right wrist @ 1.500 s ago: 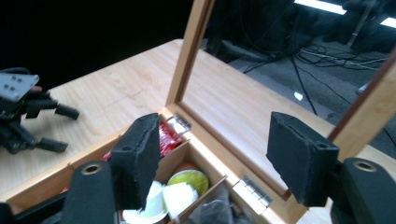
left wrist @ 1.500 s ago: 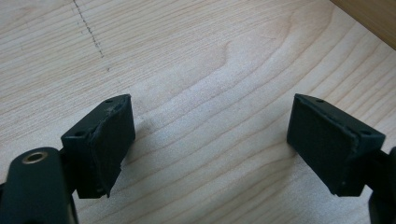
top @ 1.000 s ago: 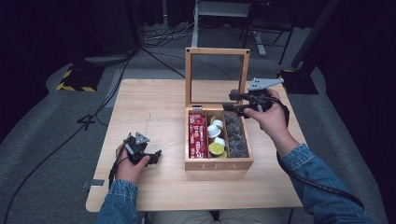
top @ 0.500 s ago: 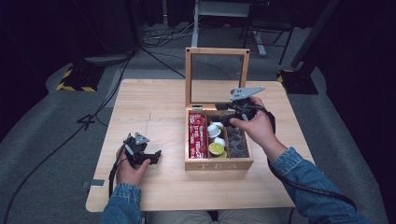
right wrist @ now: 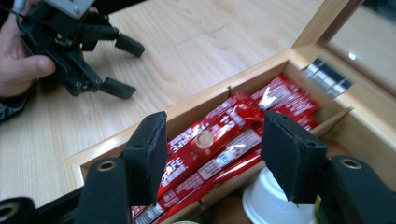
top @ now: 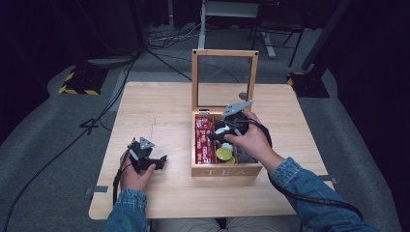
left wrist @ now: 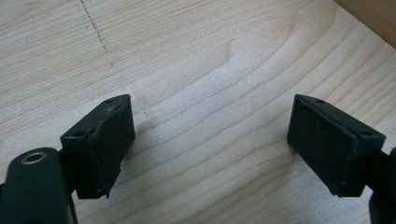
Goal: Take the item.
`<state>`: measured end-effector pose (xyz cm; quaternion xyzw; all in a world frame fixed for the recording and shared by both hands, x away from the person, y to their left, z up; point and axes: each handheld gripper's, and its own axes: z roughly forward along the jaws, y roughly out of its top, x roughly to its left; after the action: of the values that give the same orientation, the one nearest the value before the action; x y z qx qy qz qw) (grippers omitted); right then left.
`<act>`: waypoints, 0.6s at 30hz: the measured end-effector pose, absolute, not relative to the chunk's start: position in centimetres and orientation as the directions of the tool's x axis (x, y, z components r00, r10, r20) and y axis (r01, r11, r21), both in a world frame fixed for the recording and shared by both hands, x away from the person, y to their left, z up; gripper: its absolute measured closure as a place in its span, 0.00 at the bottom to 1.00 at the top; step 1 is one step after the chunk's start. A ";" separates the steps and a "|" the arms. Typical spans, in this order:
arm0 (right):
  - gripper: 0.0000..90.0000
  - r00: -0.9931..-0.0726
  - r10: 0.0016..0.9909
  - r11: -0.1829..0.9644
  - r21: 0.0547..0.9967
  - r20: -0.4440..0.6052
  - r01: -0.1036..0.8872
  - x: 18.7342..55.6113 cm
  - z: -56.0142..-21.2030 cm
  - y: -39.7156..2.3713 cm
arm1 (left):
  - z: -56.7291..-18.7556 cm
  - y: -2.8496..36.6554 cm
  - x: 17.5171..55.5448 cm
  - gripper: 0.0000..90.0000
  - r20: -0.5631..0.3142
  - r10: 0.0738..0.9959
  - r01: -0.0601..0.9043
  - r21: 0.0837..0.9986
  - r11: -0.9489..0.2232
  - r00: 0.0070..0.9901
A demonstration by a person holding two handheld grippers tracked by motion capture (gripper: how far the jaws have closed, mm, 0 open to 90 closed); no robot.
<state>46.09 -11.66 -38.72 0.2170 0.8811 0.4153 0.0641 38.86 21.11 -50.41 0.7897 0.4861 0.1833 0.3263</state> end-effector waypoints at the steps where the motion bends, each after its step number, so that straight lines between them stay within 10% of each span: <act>1: 0.46 -0.896 0.436 0.567 0.749 0.079 0.342 46.1 -39.1 -11.4 | -50.4 21.1 38.9 0.17 -0.028 0.887 0.648 0.694 -0.315 0.460; 18: 0.44 -0.891 0.446 0.666 0.636 0.079 0.390 45.9 -42.2 -8.7 | -50.4 21.1 38.9 0.17 -0.030 0.887 0.648 0.694 -0.313 0.461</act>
<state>45.92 -8.73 -42.16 0.2294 0.9117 0.3382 0.0417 38.91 21.09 -50.41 0.7895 0.4862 0.1825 0.3271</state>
